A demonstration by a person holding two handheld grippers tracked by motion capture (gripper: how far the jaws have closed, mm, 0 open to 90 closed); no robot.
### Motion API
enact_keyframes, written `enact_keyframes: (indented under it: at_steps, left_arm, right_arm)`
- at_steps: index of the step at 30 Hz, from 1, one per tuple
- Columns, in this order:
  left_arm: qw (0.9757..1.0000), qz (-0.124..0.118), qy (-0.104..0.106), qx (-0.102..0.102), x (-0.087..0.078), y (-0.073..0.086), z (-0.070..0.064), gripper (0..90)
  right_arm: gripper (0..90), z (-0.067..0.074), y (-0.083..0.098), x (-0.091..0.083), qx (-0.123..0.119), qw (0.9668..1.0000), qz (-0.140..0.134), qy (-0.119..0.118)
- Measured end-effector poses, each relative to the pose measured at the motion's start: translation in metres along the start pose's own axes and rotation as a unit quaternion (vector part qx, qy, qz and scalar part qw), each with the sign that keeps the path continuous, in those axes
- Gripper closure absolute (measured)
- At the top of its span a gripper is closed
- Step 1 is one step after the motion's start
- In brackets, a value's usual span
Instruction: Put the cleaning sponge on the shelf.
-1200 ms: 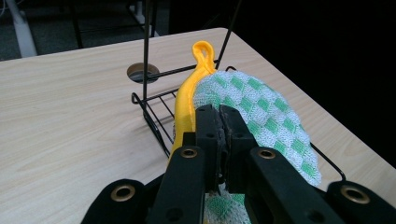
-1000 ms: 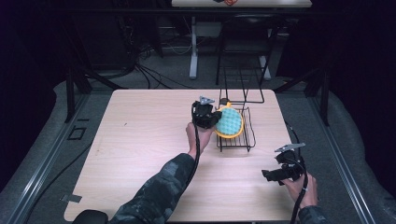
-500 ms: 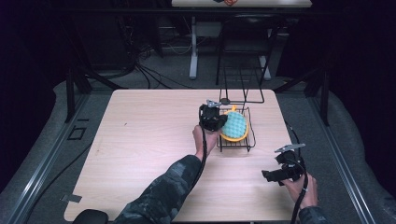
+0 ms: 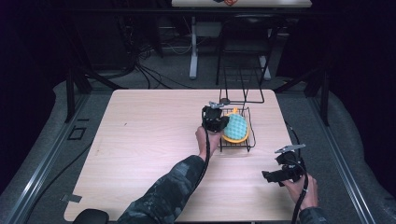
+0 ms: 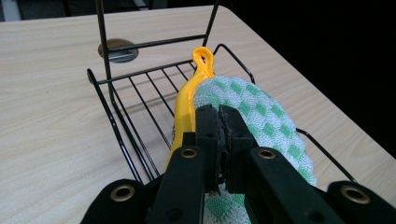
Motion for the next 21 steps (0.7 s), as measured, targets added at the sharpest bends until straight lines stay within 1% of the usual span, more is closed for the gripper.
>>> enact_keyframes:
  at_steps: [6,9,11,14,17,21]
  left_arm:
    - [0.9999,0.005,0.004,-0.015,0.0035,0.0043,0.0011,87.2]
    - [0.9999,0.009,0.008,-0.01,0.0044,0.0049,0.0008,86.5]
    - [0.9999,0.012,0.007,-0.008,0.0054,0.0054,-0.0001,85.8]
    - [0.9998,0.013,0.003,-0.012,0.006,0.0065,-0.0001,83.8]
    - [0.9998,0.017,0.004,-0.011,0.0067,0.0069,0.0005,81.4]
    - [0.9997,0.022,0.003,-0.009,0.0082,0.0079,0.0006,80.4]
  right_arm:
    - [2.6,-0.0002,0.0013,-0.0018,0.001,1.0,0.001,0.0]
    - [2.6,0.0,0.0015,-0.002,0.0,1.0,0.001,0.001]
    - [2.6,0.0001,0.0014,-0.002,0.0,1.0,0.001,0.0]
    - [2.6,0.0002,0.0015,-0.0018,0.0,1.0,0.002,0.001]
    - [2.6,0.0001,0.0015,-0.0018,-0.001,1.0,0.002,0.0]
    - [2.7,0.0001,0.0014,-0.0021,0.0,1.0,0.001,0.0]
Point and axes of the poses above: each handheld gripper's, and its own axes: x roughly forward along the jaws, y roughly out of its underside, z roughly to its left, the point moved 2 cm from there along x, roughly forward along the jaws, and after that the axes turned 13 degrees about x, right-handed, at the moved point
